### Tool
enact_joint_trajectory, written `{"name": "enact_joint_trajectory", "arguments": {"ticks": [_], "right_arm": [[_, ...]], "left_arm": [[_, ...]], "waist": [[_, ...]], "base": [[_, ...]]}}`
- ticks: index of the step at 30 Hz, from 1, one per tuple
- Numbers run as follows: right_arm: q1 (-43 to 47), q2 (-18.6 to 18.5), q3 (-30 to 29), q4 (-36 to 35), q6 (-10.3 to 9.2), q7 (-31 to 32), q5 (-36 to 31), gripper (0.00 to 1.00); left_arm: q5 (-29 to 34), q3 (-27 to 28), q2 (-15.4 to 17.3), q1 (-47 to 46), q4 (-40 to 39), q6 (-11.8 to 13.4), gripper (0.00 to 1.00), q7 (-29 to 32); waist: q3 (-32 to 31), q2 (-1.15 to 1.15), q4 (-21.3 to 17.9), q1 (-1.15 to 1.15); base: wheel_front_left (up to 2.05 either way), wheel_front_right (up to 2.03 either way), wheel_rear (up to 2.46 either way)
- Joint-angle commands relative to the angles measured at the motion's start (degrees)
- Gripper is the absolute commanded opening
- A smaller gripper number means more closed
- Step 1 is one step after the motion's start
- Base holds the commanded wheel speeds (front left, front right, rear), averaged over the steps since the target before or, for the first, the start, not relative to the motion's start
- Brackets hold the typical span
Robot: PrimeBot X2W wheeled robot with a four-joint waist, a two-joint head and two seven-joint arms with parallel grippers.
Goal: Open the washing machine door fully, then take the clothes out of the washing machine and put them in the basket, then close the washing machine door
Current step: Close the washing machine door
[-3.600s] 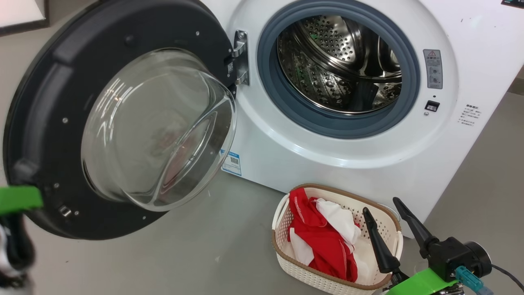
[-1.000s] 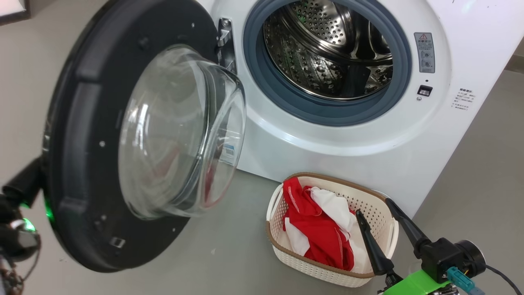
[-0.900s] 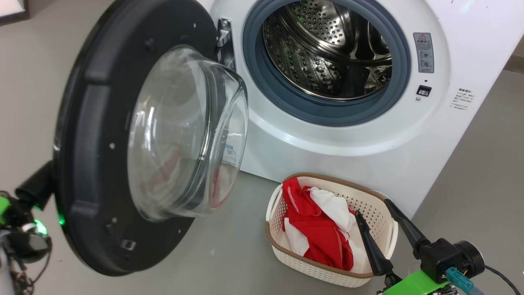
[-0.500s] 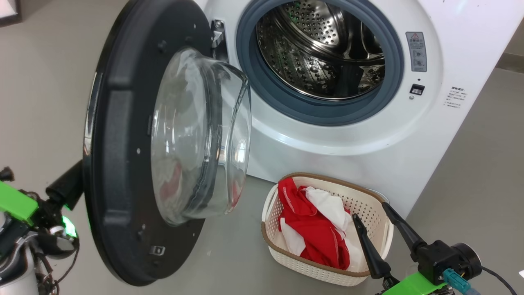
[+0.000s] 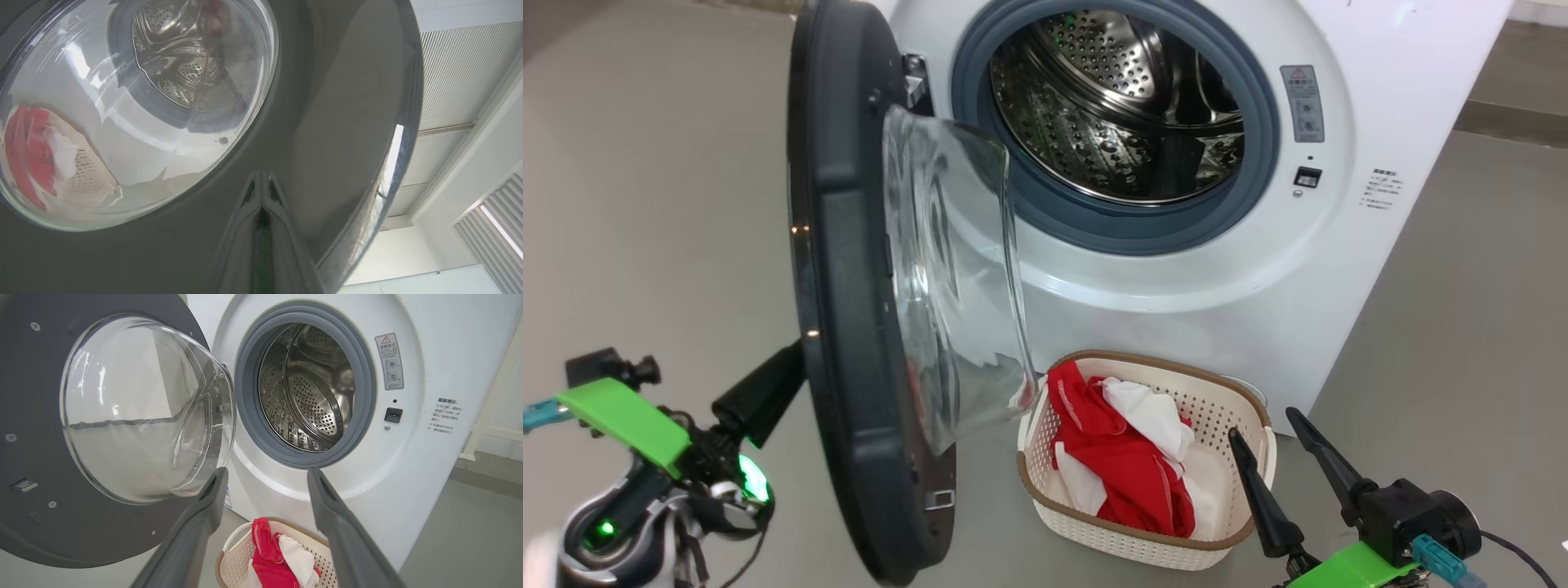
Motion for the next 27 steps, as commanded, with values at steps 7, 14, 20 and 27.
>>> {"name": "enact_joint_trajectory", "arguments": {"ticks": [7, 14, 20, 27], "right_arm": [[-1.7, -0.4, 1.6, -1.1, 0.26, -0.5, 0.5, 1.00], [-2.2, -0.4, 1.6, -1.1, 0.26, -0.5, 0.4, 1.00], [-3.0, -0.4, 1.5, -1.0, 0.26, -0.5, 0.3, 1.00], [-3.4, -0.4, 1.2, -1.1, 0.26, -0.5, 0.0, 1.00]], "left_arm": [[-2.4, -3.3, 0.9, 0.7, -3.6, 0.7, 0.00, -3.2], [-4.4, -6.5, 0.9, 0.7, -3.8, 0.7, 0.00, -6.1], [-6.5, -7.9, 0.9, -0.6, -2.2, -0.2, 0.00, -8.0], [-8.2, -8.8, 0.9, -2.0, -0.8, -1.7, 0.00, -9.3]], "waist": [[-0.3, 0.00, -2.0, 0.00], [0.1, 0.00, -4.0, 0.00], [1.0, 0.00, -6.5, 0.00], [2.0, 0.00, -9.5, 0.00]], "base": [[0.00, 0.00, 0.00], [0.00, 0.00, 0.00], [0.00, 0.00, 0.00], [0.00, 0.00, 0.00]]}}
